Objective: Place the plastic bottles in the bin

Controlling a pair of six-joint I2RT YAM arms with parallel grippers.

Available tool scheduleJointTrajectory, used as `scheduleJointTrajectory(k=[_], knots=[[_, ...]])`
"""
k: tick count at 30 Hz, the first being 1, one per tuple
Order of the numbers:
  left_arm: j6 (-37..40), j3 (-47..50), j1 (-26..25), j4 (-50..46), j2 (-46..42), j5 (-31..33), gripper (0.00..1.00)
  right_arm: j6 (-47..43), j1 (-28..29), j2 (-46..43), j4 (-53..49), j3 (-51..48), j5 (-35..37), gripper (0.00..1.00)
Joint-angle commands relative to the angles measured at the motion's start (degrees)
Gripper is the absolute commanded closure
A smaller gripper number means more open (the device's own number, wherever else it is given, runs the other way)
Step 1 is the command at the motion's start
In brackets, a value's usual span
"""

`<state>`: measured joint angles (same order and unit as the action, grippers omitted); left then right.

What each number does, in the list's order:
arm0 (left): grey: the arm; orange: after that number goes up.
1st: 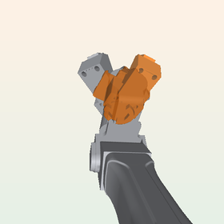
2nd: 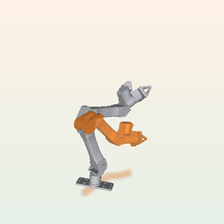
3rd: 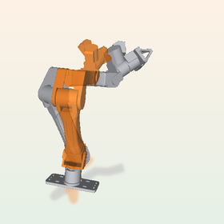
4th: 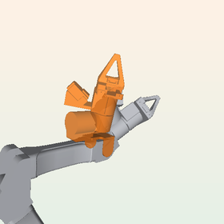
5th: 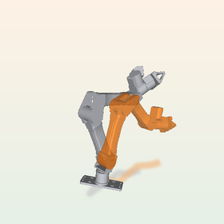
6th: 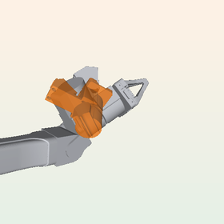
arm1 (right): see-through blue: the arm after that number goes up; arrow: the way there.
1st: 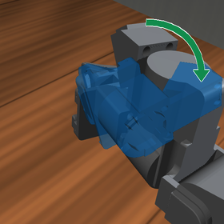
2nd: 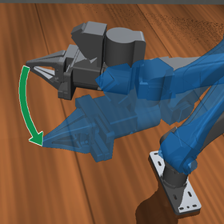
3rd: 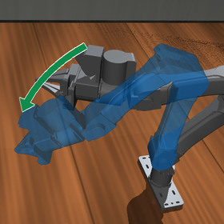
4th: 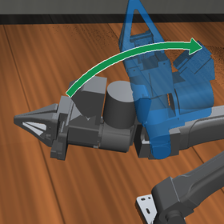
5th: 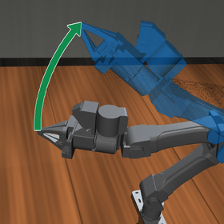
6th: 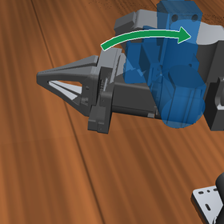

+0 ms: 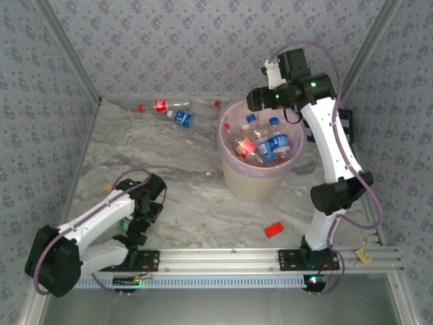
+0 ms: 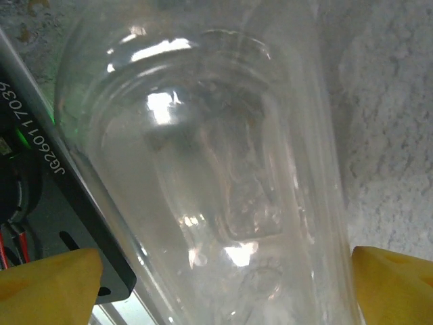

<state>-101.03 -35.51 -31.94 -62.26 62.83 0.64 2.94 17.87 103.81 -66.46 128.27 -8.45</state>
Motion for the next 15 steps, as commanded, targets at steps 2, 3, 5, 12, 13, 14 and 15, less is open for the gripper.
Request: scheduleJointTrajectory(k=[2, 3, 5, 12, 13, 14, 15], knots=[[0.03, -0.39, 0.09, 0.57, 0.69, 0.29, 0.18, -0.72, -0.23, -2.12, -0.01, -0.14, -0.8, 0.18], [0.26, -0.51, 0.09, 0.65, 0.91, 0.39, 0.21, -0.69, -0.15, -2.1, -0.2, -0.12, -0.78, 0.18], [0.85, -0.92, 0.08, 0.74, 1.33, 0.54, 0.3, -0.74, -0.25, -2.28, -0.5, -0.12, -0.82, 0.18], [8.26, -8.94, 0.06, 1.13, 3.83, 5.31, 0.43, -0.26, -1.34, -4.71, -1.34, 0.14, -4.27, 0.18], [10.06, -10.7, 0.09, 1.64, 4.48, 5.76, 0.44, -0.06, -1.64, -5.21, -1.39, 0.1, -5.31, 0.18], [12.14, -12.76, -0.03, 2.32, 5.06, 6.33, 0.47, 0.25, -1.98, -5.89, -1.35, -0.14, -6.73, 0.18], [14.12, -14.96, -0.04, 2.99, 5.73, 6.94, 0.48, 0.76, -2.28, -6.67, -0.96, -0.82, -8.49, 0.18]])
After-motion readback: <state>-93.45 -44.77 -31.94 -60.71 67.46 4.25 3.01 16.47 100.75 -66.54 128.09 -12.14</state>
